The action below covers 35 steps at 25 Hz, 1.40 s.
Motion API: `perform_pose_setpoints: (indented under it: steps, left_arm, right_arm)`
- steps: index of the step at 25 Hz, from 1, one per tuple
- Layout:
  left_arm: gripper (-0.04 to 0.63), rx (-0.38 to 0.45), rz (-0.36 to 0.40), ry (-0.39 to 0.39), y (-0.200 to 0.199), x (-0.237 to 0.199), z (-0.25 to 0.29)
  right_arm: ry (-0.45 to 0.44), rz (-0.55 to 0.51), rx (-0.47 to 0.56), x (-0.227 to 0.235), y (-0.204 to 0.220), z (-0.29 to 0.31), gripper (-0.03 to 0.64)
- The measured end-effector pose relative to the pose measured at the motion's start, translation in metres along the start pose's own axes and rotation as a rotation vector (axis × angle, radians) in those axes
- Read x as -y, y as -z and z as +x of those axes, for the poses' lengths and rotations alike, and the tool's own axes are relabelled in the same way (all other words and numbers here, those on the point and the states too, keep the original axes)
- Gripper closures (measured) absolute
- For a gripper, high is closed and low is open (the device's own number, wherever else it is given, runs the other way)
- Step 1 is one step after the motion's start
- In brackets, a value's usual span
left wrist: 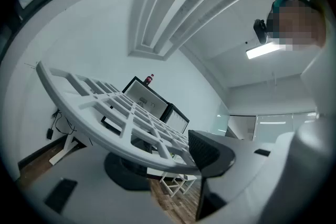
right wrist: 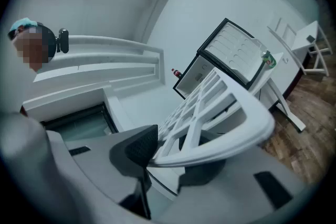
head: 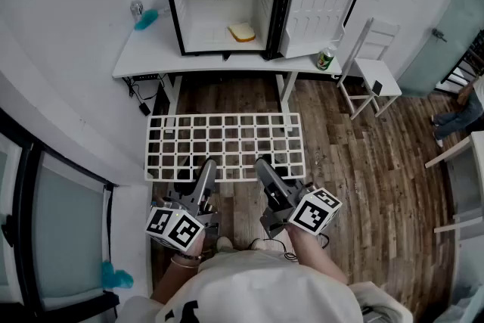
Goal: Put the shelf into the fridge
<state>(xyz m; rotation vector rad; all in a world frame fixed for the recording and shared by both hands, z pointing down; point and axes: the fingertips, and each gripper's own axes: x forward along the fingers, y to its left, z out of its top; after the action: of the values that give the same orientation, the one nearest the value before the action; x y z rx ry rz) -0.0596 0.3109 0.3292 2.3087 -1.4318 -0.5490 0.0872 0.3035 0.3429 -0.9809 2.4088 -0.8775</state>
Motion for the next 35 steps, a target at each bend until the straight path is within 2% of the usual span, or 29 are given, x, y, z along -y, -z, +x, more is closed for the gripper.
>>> perform_pose_setpoints:
  steps: [21,35]
  left_arm:
    - [0.388,0.029,0.000,0.007,-0.017,-0.010,-0.015]
    - [0.388,-0.017,-0.016,0.031,-0.013,-0.035,-0.031]
  right_arm:
    - [-0.015,-0.031,0.029,-0.021,0.009,0.009,0.488]
    - [0.050,0.002,0.047,-0.024,0.041,0.014,0.488]
